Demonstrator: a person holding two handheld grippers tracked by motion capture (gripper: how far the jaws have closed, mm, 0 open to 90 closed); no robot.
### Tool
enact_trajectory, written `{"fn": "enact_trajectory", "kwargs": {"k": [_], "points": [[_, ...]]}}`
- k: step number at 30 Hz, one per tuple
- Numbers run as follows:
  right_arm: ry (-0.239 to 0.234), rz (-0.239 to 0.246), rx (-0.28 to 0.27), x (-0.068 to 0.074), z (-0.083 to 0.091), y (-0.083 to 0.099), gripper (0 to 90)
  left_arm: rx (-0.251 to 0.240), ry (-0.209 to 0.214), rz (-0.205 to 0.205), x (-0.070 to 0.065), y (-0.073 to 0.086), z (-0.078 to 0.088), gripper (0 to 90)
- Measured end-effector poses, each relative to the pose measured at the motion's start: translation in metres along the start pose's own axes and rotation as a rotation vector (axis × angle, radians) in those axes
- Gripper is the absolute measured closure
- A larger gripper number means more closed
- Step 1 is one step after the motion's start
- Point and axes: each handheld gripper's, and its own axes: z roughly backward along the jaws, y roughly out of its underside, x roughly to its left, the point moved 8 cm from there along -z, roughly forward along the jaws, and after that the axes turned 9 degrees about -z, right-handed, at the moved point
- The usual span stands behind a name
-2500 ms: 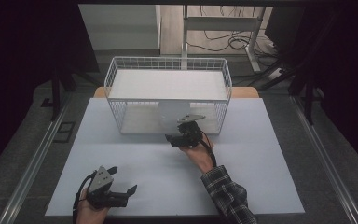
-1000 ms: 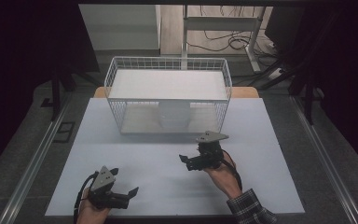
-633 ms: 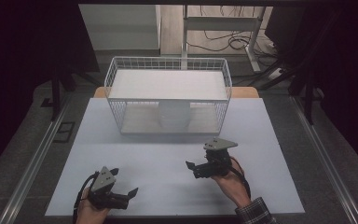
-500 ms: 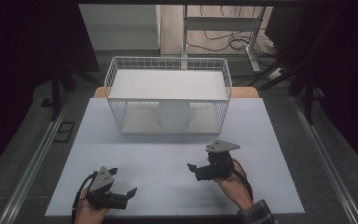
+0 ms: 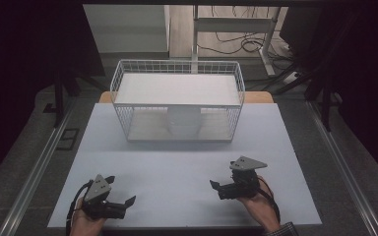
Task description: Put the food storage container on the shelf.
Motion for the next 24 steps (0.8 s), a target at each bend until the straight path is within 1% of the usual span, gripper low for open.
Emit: {"fn": "enact_trajectory", "kwargs": {"k": [1, 3, 4, 6, 10, 19, 24], "points": [[0.015, 0.008, 0.002, -0.002, 0.002, 0.003, 1.4, 0.002, -0.005, 0.001, 0.002, 0.001, 0.001, 0.0], [0.023, 0.01, 0.001, -0.003, 0.004, 0.006, 1.5, 0.006, -0.01, 0.003, 0.004, 0.004, 0.003, 0.0], [0.031, 0.003, 0.005, -0.006, 0.007, 0.011, 1.8, 0.008, -0.014, 0.01, 0.006, 0.006, 0.006, 0.0], [0.036, 0.002, 0.008, -0.007, 0.009, 0.014, 1.8, 0.013, -0.019, 0.017, 0.009, 0.01, 0.009, 0.0], [0.043, -0.017, 0.004, -0.009, 0.015, 0.019, 1.8, 0.011, -0.021, 0.034, 0.013, 0.014, 0.013, 0.0], [0.048, -0.03, 0.008, -0.012, 0.028, 0.029, 1.0, 0.019, -0.031, 0.044, 0.016, 0.021, 0.019, 0.0], [0.049, -0.042, 0.016, -0.012, 0.033, 0.035, 0.7, 0.025, -0.028, 0.048, 0.017, 0.024, 0.021, 0.0]]}}
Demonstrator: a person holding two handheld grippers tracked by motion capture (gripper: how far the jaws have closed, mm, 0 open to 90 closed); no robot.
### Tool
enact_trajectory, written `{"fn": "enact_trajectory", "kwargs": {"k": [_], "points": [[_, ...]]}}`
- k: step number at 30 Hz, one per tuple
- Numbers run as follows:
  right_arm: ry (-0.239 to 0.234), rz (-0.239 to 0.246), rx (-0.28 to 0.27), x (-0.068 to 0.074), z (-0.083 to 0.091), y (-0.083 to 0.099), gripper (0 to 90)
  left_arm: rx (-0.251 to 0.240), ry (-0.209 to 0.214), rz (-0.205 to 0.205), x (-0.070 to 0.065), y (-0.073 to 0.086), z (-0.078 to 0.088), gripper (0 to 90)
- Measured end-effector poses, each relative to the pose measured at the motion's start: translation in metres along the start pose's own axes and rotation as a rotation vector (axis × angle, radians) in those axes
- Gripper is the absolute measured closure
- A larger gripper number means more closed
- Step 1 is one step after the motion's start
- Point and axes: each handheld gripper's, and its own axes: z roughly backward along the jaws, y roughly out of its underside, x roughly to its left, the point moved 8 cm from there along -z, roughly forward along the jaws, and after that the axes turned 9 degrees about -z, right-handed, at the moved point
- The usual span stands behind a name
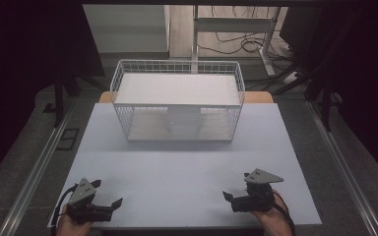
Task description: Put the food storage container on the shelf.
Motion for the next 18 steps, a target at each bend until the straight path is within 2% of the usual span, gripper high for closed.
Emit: {"fn": "enact_trajectory", "kwargs": {"k": [18], "points": [[0.053, -0.014, -0.01, -0.016, 0.024, 0.017, 0.0, 0.009, -0.039, 0.0, 0.011, 0.012, 0.013, 0.0]]}}
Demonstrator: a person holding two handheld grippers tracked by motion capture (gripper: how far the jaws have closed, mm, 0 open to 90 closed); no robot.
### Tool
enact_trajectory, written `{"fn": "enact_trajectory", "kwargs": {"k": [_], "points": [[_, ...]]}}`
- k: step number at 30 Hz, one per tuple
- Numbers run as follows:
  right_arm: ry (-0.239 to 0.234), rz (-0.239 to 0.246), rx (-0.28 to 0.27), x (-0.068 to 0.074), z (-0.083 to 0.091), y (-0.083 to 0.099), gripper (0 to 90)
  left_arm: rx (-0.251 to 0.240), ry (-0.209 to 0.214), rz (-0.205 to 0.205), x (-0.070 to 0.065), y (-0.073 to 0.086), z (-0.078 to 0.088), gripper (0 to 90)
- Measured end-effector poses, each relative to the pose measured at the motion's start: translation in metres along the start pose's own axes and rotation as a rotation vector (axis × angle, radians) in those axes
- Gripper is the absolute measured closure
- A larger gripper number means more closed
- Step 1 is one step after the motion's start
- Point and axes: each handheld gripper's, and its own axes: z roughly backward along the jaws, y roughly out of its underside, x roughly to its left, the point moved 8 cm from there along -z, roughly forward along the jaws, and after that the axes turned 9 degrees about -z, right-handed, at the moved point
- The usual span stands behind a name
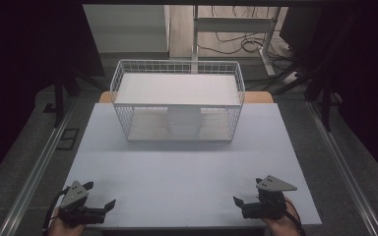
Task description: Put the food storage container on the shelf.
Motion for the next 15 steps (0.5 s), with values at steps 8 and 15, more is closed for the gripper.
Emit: {"fn": "enact_trajectory", "kwargs": {"k": [8, 15], "points": [[0.024, -0.001, -0.001, -0.003, 0.008, 0.005, 0.0, 0.008, -0.028, 0.011, 0.007, 0.009, 0.009, 0.0], [0.04, -0.019, -0.008, -0.01, 0.019, 0.011, 0.0, 0.008, -0.049, 0.028, 0.013, 0.017, 0.019, 0.0]]}}
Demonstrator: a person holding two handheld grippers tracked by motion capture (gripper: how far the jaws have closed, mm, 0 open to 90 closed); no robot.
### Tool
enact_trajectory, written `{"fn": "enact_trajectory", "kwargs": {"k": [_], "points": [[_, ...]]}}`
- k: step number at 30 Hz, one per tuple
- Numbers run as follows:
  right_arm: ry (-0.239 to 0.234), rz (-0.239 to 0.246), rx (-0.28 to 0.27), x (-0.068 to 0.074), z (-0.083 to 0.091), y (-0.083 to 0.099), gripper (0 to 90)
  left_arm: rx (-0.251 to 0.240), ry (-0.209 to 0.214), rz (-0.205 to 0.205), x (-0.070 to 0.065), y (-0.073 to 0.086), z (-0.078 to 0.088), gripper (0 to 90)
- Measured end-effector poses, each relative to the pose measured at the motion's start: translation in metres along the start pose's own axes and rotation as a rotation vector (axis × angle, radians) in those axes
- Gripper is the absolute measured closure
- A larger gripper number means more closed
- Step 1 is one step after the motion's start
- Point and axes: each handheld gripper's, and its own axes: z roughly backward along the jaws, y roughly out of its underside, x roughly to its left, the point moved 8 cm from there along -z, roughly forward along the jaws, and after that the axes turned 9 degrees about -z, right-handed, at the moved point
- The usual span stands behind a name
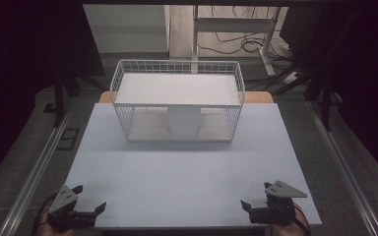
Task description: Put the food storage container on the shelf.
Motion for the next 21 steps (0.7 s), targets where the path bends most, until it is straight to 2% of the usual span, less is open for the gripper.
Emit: {"fn": "enact_trajectory", "kwargs": {"k": [7, 15, 19, 21], "points": [[0.025, -0.017, -0.01, -0.01, 0.011, 0.007, 0.0, -0.012, -0.029, 0.025, 0.007, 0.007, 0.011, 0.0], [0.055, -0.059, -0.013, -0.022, 0.022, 0.023, 0.0, -0.005, -0.058, 0.022, 0.01, 0.011, 0.016, 0.0], [0.063, -0.078, 0.026, -0.027, 0.021, 0.032, 0.0, 0.011, -0.06, 0.008, 0.009, 0.012, 0.014, 0.3], [0.059, -0.101, 0.019, -0.028, 0.021, 0.031, 0.0, 0.018, -0.062, 0.003, 0.008, 0.012, 0.014, 0.6]]}}
